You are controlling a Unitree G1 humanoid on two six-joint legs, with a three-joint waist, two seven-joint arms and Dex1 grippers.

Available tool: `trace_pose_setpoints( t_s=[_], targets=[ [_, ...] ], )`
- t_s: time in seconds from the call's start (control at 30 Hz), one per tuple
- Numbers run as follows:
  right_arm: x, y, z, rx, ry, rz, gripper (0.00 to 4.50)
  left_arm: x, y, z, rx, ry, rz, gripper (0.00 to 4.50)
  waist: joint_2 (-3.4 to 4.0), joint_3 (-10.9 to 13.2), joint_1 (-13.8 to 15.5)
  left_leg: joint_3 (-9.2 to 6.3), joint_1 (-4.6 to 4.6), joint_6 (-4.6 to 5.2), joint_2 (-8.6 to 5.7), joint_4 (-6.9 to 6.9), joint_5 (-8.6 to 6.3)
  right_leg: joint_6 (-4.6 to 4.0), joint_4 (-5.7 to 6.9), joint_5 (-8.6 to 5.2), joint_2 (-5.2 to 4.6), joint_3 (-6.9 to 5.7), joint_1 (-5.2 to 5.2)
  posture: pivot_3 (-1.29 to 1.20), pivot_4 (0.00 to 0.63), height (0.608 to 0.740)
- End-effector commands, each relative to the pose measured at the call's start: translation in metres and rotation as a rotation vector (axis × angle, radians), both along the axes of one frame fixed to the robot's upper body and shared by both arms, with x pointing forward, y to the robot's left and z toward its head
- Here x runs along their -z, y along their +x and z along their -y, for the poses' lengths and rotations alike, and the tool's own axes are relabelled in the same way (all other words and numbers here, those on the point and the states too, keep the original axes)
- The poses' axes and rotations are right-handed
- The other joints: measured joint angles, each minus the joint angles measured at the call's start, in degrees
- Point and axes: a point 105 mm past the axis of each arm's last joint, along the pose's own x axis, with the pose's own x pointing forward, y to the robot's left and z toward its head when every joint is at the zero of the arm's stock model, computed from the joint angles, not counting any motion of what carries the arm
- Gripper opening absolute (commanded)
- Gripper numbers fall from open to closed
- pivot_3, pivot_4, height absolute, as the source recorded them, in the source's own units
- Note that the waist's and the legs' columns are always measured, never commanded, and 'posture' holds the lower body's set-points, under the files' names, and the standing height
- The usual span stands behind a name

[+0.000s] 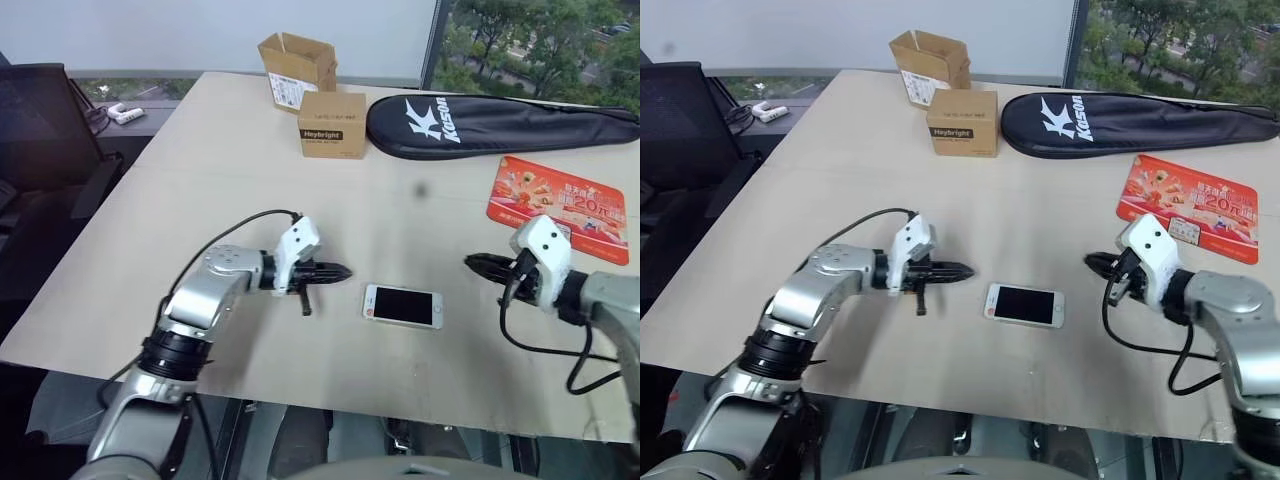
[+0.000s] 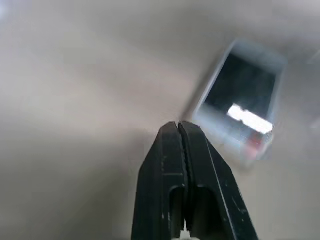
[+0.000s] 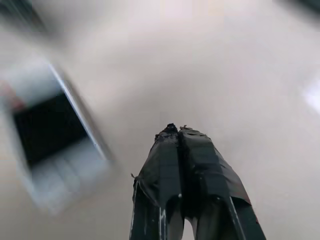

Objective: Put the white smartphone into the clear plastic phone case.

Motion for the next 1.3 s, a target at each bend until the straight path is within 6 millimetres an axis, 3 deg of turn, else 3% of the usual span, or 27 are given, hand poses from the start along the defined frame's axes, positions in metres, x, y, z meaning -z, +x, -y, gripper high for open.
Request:
trace_pose_setpoints(
  t_s=[0.03,0.2,0.33,0.5,0.77,1.0,1.17,1.3],
  targets=[
    [0.005,-0.011,-0.011,-0.053,0.136,0.044,0.02,-0.013,-0.008,0.031,0.07,-0.102,0.008,0.0,0.01,0.0,-0.1,0.04,0.0,0.0,-0.02,0.03,0.0,0.0,-0.01,0.0,-0.02,0.07,0.0,0.0,0.15,0.732],
    [0.027,-0.009,-0.014,-0.047,0.259,0.028,0.02,0.011,-0.008,0.048,0.083,-0.072,-0.038,0.0,0.02,0.0,-0.5,0.07,0.16,0.01,-0.02,0.31,0.0,-0.02,0.08,-0.01,0.03,0.45,0.04,0.0,0.15,0.732],
    [0.052,-0.007,-0.009,-0.063,0.263,-0.011,0.02,0.041,-0.006,0.044,0.089,0.035,-0.064,0.0,0.01,0.0,-0.4,0.03,0.29,0.01,-0.09,0.34,0.0,-0.24,0.2,0.0,0.13,0.54,0.04,0.0,0.15,0.732],
    [0.082,-0.013,-0.003,-0.066,0.287,-0.087,0.02,0.059,-0.006,0.035,0.08,0.093,-0.079,0.0,0.08,-0.1,-0.3,0.02,0.3,0.01,-0.08,0.33,0.0,-0.28,0.2,0.02,0.16,0.57,0.05,0.0,0.15,0.732],
    [0.128,-0.028,-0.014,-0.123,0.22,-0.214,0.02,0.062,-0.005,0.03,0.07,0.105,-0.083,0.0,-0.09,-0.6,-0.5,-0.01,0.6,0.0,-0.03,0.32,-0.01,-0.27,0.2,0.0,0.16,0.6,0.22,0.0,0.15,0.732],
    [0.173,-0.028,-0.01,-0.131,0.005,-0.282,0.02,0.059,-0.001,0.03,0.067,0.102,-0.073,0.0,-0.63,-1.4,-1.4,-0.24,1.59,-0.29,0.05,0.08,-0.18,-0.29,0.13,-0.02,0.06,0.65,0.94,0.0,0.15,0.732],
    [0.21,-0.042,0.0,-0.191,-0.24,-0.425,0.02,0.059,-0.001,0.029,0.066,0.107,-0.07,0.0,-0.86,-2.0,-2.0,-0.63,2.52,-0.37,0.01,-0.38,-0.23,-0.3,-0.31,-0.02,-0.33,0.65,1.63,0.0,0.15,0.732],
    [0.219,-0.05,0.005,-0.25,-0.345,-0.446,0.02,0.058,0.001,0.028,0.055,0.105,-0.062,0.0,-0.88,-2.6,-1.8,-1.52,3.04,-1.0,0.0,-0.53,-0.6,-0.29,-0.96,-0.03,-0.55,0.0,2.17,0.0,0.15,0.732]
  ],
)
